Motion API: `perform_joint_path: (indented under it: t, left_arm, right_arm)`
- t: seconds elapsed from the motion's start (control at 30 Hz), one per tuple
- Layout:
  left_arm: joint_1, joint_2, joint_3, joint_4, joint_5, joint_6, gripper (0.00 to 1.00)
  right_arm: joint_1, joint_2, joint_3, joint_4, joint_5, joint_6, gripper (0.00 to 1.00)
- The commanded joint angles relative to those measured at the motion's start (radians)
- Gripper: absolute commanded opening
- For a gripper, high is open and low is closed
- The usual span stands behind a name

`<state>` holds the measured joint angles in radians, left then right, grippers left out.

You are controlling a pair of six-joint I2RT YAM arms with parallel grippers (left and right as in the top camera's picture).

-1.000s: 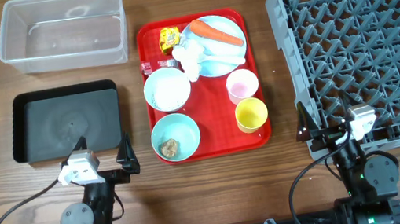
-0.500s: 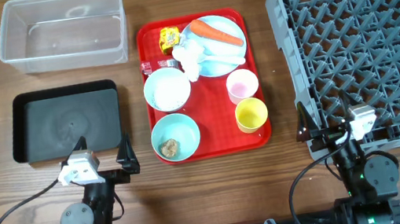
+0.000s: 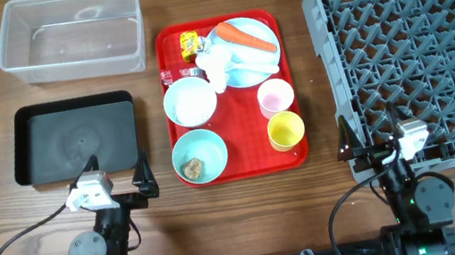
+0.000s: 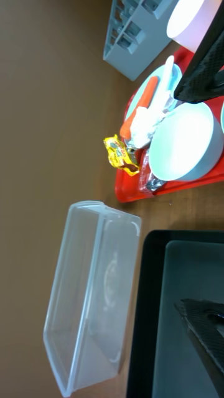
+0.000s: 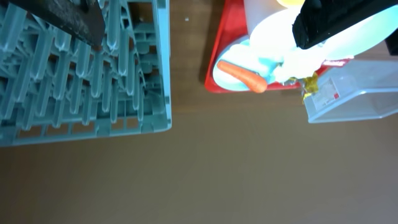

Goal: Sort waste into correct bins and load items into the dishwasher rack

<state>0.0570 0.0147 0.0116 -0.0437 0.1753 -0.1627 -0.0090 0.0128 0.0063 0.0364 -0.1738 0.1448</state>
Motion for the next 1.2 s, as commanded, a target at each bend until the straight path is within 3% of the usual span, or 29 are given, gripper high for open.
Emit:
perform_joint_path:
  t: [0.0,0.17,0.5,0.8,1.0,1.17]
  left_arm:
    - [-0.008,-0.008,-0.006,0.041,-0.009,-0.009,1.00]
    - [-0.008,-0.008,0.010,0.055,-0.008,-0.010,1.00]
    - [-0.008,-0.008,0.156,0.048,-0.010,-0.009,1.00]
    - [-0.007,-0.008,0.164,-0.047,-0.072,-0.009,1.00]
    - [-0.008,-0.008,0.175,-0.018,0.031,-0.010,1.00]
    - [-0.007,0.037,0.236,-0.022,0.003,0.001,1.00]
  right_arm:
    - [0.006,-0.005,-0.001,0.047,0.017,-0.076,1.00]
    - [0.006,-0.005,0.026,0.092,0.013,-0.145,1.00]
    - [0.006,-0.005,0.070,0.188,0.013,-0.142,1.00]
    - [0.006,-0.005,0.066,-0.072,-0.004,-0.129,1.00]
    - [0.006,-0.005,0.085,0.084,-0.093,-0.090,1.00]
    - [0.006,0.048,0.237,0.016,-0.098,-0.117,1.00]
